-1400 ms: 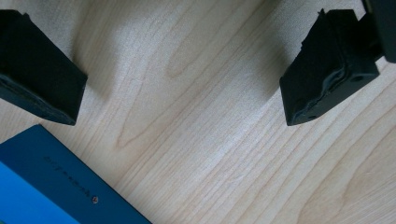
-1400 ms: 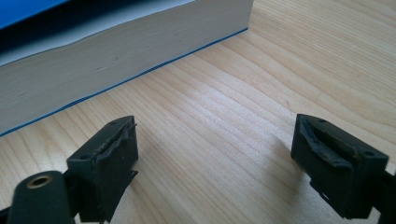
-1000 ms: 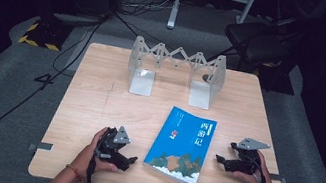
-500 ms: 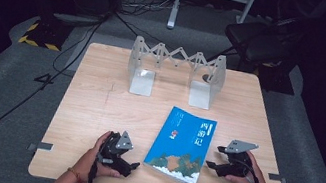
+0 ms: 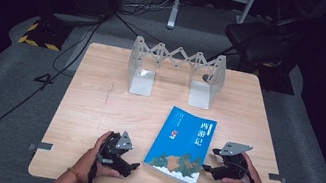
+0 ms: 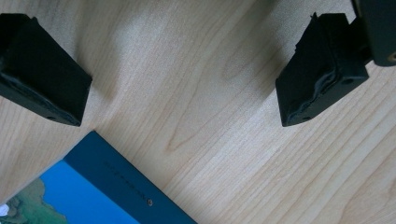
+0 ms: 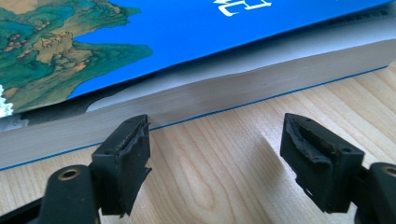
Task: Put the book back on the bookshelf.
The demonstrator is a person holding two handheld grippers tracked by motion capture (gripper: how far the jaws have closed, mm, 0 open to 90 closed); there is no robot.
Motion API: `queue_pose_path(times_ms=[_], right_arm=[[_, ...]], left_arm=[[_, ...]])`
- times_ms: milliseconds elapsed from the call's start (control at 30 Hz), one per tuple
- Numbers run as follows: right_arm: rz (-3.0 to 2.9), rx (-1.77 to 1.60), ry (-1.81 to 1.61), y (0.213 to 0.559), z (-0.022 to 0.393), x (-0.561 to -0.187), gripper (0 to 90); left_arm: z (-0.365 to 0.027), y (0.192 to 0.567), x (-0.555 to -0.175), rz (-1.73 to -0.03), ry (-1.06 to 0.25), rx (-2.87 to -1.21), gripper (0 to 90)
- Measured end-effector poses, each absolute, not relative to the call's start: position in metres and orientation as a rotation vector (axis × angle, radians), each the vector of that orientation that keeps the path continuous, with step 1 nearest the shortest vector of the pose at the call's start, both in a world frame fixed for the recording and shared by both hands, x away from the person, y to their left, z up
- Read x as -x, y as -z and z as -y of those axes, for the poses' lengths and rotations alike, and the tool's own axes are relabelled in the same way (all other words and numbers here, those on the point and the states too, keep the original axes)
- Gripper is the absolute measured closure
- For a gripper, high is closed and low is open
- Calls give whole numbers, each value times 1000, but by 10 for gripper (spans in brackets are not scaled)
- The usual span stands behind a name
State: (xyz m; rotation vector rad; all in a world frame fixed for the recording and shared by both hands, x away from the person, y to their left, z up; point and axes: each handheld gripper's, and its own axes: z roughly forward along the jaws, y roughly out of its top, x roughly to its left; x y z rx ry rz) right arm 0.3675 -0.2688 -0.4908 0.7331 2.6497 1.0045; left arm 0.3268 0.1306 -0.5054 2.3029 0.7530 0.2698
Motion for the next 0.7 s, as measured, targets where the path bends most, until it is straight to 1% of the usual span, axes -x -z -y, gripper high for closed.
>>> queue_pose_path(times_ms=[467,633,700], right_arm=[[-2630,-730,-1040,485,270,-367,250],[-2615,-757,-1092,481,271,-367,251],[-2603,-796,-1163,475,272,-368,263]], left_arm=[[-130,505,-328,-748,-270,-2308,35],[-130,505,-328,-748,-268,-2307,34],[-130,505,-328,-747,-267,-2309,34]])
